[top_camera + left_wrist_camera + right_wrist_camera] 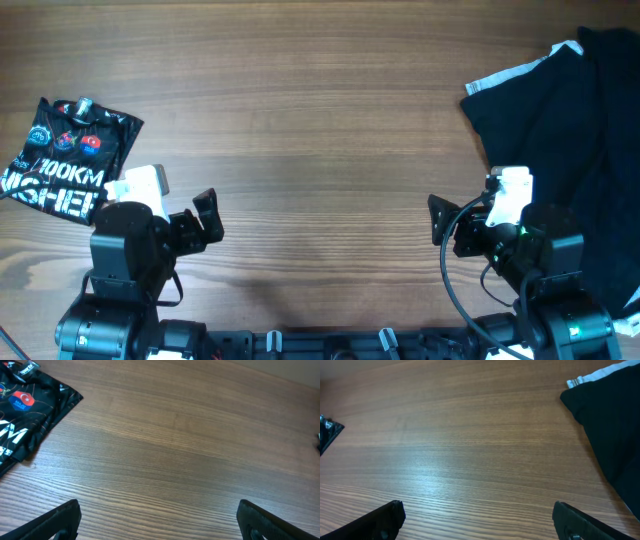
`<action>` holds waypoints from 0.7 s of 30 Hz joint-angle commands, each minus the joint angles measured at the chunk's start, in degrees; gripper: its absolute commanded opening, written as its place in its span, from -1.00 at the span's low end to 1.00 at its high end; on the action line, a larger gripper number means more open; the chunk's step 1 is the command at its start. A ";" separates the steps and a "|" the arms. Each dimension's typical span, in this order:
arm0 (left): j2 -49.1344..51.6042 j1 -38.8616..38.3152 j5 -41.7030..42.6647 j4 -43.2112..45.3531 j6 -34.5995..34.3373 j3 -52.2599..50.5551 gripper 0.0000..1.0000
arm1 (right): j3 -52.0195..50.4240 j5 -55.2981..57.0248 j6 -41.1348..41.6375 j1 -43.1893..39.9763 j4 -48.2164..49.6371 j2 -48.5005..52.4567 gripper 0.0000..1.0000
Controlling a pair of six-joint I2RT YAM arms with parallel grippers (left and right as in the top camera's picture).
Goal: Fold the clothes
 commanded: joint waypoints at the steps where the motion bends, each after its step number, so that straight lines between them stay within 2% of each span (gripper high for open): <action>1: -0.24 0.11 -0.79 0.15 -0.48 -0.48 1.00 | -0.72 0.94 0.09 0.15 -0.61 -1.66 0.97; 4: -0.24 0.11 -0.79 0.13 -0.48 -0.48 1.00 | -2.54 2.32 -5.27 0.13 1.55 -7.63 1.00; 8: -0.24 0.11 -0.76 0.15 -0.48 -0.48 1.00 | -15.80 2.32 -8.79 0.11 15.52 -21.73 0.99; 11: -0.24 0.11 -0.76 0.15 -0.50 -0.48 1.00 | -28.28 2.89 -8.90 0.11 30.38 -30.95 1.00; 15: -0.24 0.11 -0.79 0.15 -0.48 -0.48 1.00 | -40.41 4.94 -8.90 0.11 52.24 -32.28 0.99; 19: -0.24 0.11 -0.79 0.15 -0.48 -0.48 1.00 | -40.41 7.19 -17.22 0.11 49.66 -32.28 0.99; 21: -0.24 0.11 -0.76 0.15 -0.48 -0.48 1.00 | -40.41 5.75 -17.75 0.11 44.78 -32.28 0.99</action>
